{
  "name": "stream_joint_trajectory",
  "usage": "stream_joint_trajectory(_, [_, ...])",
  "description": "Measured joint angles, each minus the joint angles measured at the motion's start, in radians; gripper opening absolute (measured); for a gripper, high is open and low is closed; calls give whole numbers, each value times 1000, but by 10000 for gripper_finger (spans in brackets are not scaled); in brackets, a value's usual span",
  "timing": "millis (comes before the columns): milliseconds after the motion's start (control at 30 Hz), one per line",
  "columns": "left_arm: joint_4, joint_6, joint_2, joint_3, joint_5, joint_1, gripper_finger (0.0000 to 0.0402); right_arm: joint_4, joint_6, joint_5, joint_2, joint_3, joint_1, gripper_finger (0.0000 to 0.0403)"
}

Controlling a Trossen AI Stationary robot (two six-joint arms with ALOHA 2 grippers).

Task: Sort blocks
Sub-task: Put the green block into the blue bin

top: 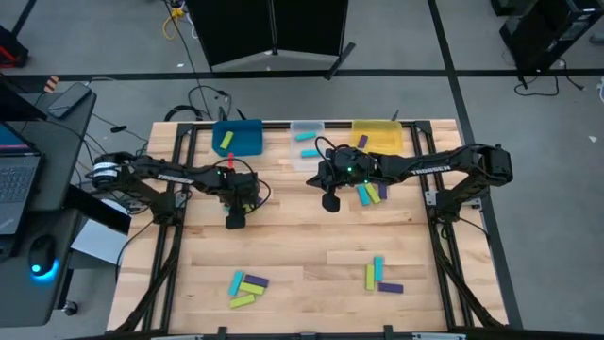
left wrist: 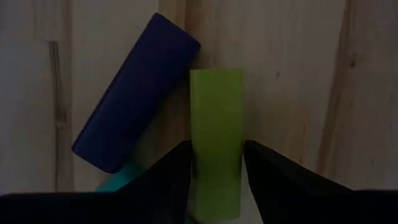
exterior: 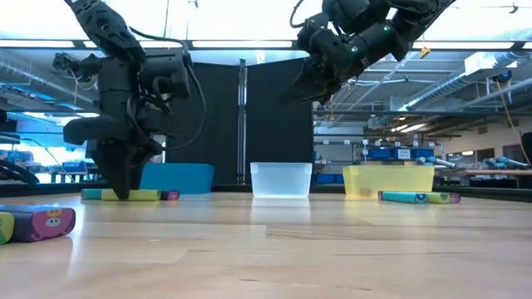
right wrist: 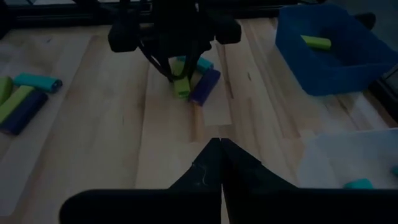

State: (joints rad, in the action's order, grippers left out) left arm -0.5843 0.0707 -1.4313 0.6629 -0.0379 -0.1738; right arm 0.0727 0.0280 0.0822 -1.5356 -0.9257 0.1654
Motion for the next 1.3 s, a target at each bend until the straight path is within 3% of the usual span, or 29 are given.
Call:
stream_joint_trajectory(233, [11,-47,-21,3,27,24,156,-1,1,-4,0,0,0,9])
stream_joint_trajectory(433, [-1,-84,-19,11,49,53,105,0,10,-7,0,0,0,9])
stream_joint_trajectory(533, [-36,-105,-24,35,43,70,103,0,18,-7,0,0,0,10])
stream_joint_trajectory(900, [-265,-131,20,329,183,105,103,-27,5,-6,0,0,-29,10])
stream_joint_trajectory(1067, [-245,-141,74,394,229,-59,103,-27,2,-6,0,0,-49,10])
stream_joint_trajectory(1300, [-165,-182,73,387,169,-465,103,-24,3,-7,0,0,-60,10])
